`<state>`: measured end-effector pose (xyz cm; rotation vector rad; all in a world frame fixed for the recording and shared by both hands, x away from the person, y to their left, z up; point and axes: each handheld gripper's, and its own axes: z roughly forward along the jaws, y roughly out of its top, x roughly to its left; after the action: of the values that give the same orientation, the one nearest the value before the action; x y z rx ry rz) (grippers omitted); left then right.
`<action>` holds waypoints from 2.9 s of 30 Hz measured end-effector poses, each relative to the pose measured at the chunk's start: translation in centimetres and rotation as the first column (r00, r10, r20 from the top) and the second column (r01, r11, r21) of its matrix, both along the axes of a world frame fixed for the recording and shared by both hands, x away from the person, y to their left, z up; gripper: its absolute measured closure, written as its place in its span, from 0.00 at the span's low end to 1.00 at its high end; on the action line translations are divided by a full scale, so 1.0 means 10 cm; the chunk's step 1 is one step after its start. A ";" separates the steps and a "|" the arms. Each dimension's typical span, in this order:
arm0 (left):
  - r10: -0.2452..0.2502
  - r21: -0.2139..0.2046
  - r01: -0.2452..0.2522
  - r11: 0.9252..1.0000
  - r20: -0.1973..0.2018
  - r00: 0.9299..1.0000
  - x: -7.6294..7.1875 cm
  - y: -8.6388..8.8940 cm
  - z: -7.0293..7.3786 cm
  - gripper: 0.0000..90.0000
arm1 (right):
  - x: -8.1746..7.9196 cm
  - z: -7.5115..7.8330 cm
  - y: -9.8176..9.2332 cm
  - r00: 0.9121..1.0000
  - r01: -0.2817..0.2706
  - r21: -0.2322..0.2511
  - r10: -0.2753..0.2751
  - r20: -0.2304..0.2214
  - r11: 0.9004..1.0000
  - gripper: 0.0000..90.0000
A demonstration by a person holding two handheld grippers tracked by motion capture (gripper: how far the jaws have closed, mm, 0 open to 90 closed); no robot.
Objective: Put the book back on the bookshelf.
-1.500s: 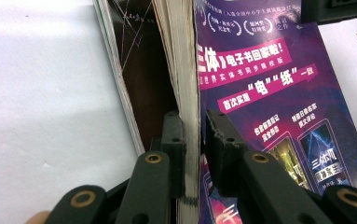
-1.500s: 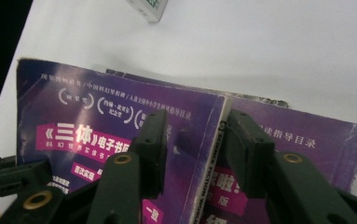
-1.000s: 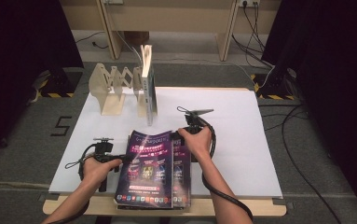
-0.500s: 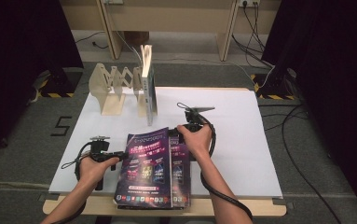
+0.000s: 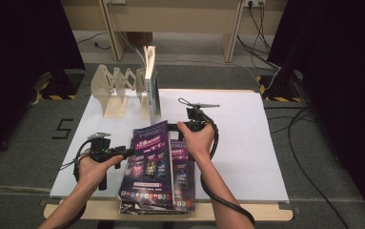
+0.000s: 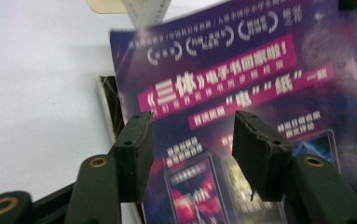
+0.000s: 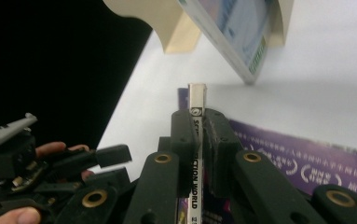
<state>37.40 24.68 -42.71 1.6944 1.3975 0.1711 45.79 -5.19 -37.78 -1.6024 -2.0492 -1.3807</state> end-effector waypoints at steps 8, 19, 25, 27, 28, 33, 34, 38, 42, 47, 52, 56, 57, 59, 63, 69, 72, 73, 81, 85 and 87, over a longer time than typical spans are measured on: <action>-0.029 -0.031 0.030 0.999 0.046 0.999 -0.05 -0.10 0.17 0.48 | -0.13 0.27 0.11 0.993 0.015 -0.011 -0.013 0.117 1.000 0.93; -0.046 -0.062 0.054 0.997 0.118 0.992 -0.07 -0.22 0.39 0.44 | -0.20 0.46 0.26 0.980 0.021 -0.002 -0.020 0.199 1.000 0.93; -0.052 -0.056 0.059 0.997 0.121 0.991 -0.08 -0.20 0.44 0.50 | -0.21 0.54 0.30 0.969 0.033 0.005 -0.033 0.244 0.999 0.93; -0.044 -0.068 0.051 0.996 0.105 0.993 -0.08 -0.20 0.45 0.50 | -0.21 0.56 0.33 0.968 0.034 0.010 -0.036 0.250 0.999 0.93; -0.044 -0.075 0.052 0.996 0.100 0.994 -0.07 -0.20 0.46 0.50 | -0.21 0.58 0.35 0.967 0.034 0.011 -0.036 0.254 0.999 0.93; -0.044 -0.096 0.056 0.994 0.127 0.991 -0.08 -0.21 0.53 0.50 | -0.20 0.62 0.40 0.961 0.038 0.015 -0.040 0.273 0.999 0.93; -0.045 -0.089 0.058 0.994 0.142 0.989 -0.08 -0.22 0.55 0.50 | -0.20 0.64 0.42 0.961 0.038 0.016 -0.041 0.275 0.999 0.93; -0.047 -0.076 0.063 0.995 0.193 0.980 -0.09 -0.27 0.66 0.47 | -0.19 0.68 0.48 0.956 0.045 0.011 -0.046 0.289 0.999 0.93; -0.057 -0.072 0.073 0.995 0.201 0.978 -0.08 -0.34 0.74 0.46 | -0.19 0.70 0.53 0.954 0.055 -0.005 -0.051 0.295 0.998 0.93; -0.081 -0.047 0.092 0.995 0.197 0.977 -0.05 -0.48 0.79 0.44 | -0.18 0.70 0.58 0.953 0.057 -0.034 -0.044 0.299 0.998 0.93; -0.094 0.005 0.095 0.995 0.201 0.975 -0.01 -0.61 0.85 0.42 | -0.17 0.72 0.62 0.953 0.056 -0.056 -0.037 0.300 0.997 0.93; -0.099 0.060 0.088 0.994 0.208 0.973 0.03 -0.70 0.86 0.41 | -0.18 0.72 0.64 0.952 0.061 -0.060 -0.040 0.304 0.996 0.93; -0.095 0.064 0.084 0.994 0.201 0.975 0.04 -0.71 0.85 0.41 | -0.19 0.72 0.64 0.951 0.063 -0.060 -0.042 0.305 0.996 0.93; -0.082 0.076 0.068 0.995 0.202 0.976 0.07 -0.75 0.84 0.41 | -0.19 0.72 0.65 0.950 0.066 -0.065 -0.043 0.310 0.996 0.93; -0.060 0.119 0.035 0.992 0.211 0.976 0.11 -0.81 0.82 0.39 | -0.20 0.74 0.68 0.947 0.072 -0.080 -0.043 0.318 0.994 0.93; -0.022 0.151 -0.012 0.989 0.222 0.975 0.18 -0.80 0.80 0.40 | -0.23 0.76 0.71 0.943 0.080 -0.086 -0.047 0.329 0.993 0.93; -0.019 0.140 -0.015 0.990 0.235 0.972 0.16 -0.78 0.80 0.42 | -0.26 0.78 0.73 0.939 0.080 -0.085 -0.046 0.341 0.993 0.93; -0.019 0.130 -0.013 0.991 0.239 0.971 0.15 -0.76 0.80 0.43 | -0.26 0.79 0.73 0.938 0.079 -0.083 -0.046 0.343 0.993 0.93; -0.001 0.098 -0.024 0.995 0.252 0.968 0.07 -0.58 0.74 0.63 | -0.33 0.81 0.85 0.931 0.045 -0.083 -0.012 0.364 0.996 0.92; 0.005 0.132 -0.040 0.990 0.257 0.967 0.04 -0.56 0.73 0.66 | -0.35 0.79 0.94 0.929 0.037 -0.108 0.006 0.370 0.993 0.92; 0.008 0.165 -0.055 0.985 0.273 0.962 0.03 -0.59 0.71 0.65 | -0.35 0.79 0.97 0.928 0.039 -0.112 0.005 0.373 0.993 0.92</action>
<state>37.67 18.81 -35.57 1.7135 1.2323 0.5360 42.30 4.54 -29.88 -1.4945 -2.3705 -1.7120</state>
